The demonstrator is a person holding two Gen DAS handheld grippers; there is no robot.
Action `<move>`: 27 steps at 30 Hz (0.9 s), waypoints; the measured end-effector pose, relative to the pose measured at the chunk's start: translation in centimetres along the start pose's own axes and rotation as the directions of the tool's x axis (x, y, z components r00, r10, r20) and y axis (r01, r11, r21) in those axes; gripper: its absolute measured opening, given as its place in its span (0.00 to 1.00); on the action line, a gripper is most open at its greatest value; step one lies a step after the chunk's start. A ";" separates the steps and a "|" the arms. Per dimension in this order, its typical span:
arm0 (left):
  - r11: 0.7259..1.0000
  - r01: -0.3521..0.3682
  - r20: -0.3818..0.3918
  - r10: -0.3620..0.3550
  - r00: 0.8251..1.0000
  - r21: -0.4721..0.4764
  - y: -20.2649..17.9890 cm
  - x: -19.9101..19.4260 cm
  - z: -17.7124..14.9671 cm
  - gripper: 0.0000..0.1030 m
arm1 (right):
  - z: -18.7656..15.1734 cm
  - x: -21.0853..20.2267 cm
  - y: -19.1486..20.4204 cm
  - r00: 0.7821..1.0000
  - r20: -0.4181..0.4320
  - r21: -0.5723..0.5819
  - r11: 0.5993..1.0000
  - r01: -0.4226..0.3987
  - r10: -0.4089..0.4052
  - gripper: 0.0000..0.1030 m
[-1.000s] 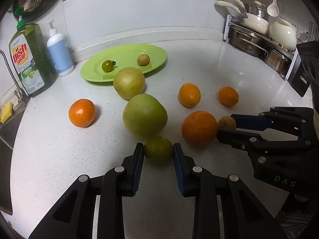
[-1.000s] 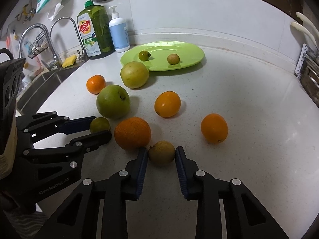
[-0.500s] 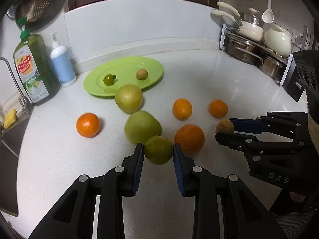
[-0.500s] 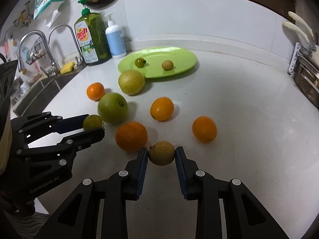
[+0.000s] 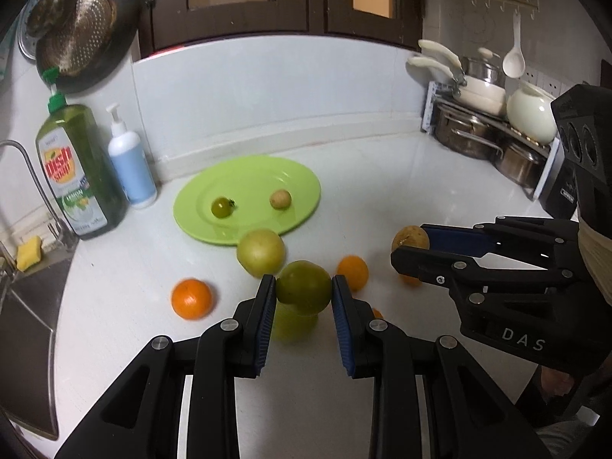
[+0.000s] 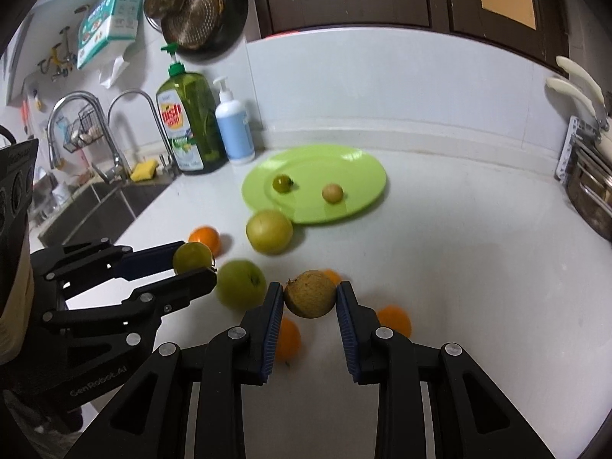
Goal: Organize fruits
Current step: 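Carry both small fruits in the grippers over the green plate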
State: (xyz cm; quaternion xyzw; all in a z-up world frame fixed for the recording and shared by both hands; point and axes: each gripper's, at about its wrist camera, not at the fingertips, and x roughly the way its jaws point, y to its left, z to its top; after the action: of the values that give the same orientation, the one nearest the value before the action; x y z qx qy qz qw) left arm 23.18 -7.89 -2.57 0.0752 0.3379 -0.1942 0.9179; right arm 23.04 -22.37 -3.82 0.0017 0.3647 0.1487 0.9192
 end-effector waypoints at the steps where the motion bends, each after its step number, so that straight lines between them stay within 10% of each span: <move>1: 1.000 0.002 0.006 -0.002 1.000 -0.003 0.2 -0.1 0.3 0.29 | 0.4 0.1 0.1 1.000 0.006 -0.007 1.000 0.001 -0.001 0.29; 27: 0.998 -0.044 0.053 0.046 0.998 -0.041 7.5 4.5 9.1 0.29 | 11.5 7.8 0.8 0.998 -0.016 -0.108 0.992 -0.061 0.060 0.29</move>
State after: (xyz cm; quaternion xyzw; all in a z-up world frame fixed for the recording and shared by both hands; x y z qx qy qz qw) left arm 34.78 -4.87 1.50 0.0594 0.3152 -0.1685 0.9320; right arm 35.85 -18.26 -0.52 -0.0382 0.3615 0.1961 0.9107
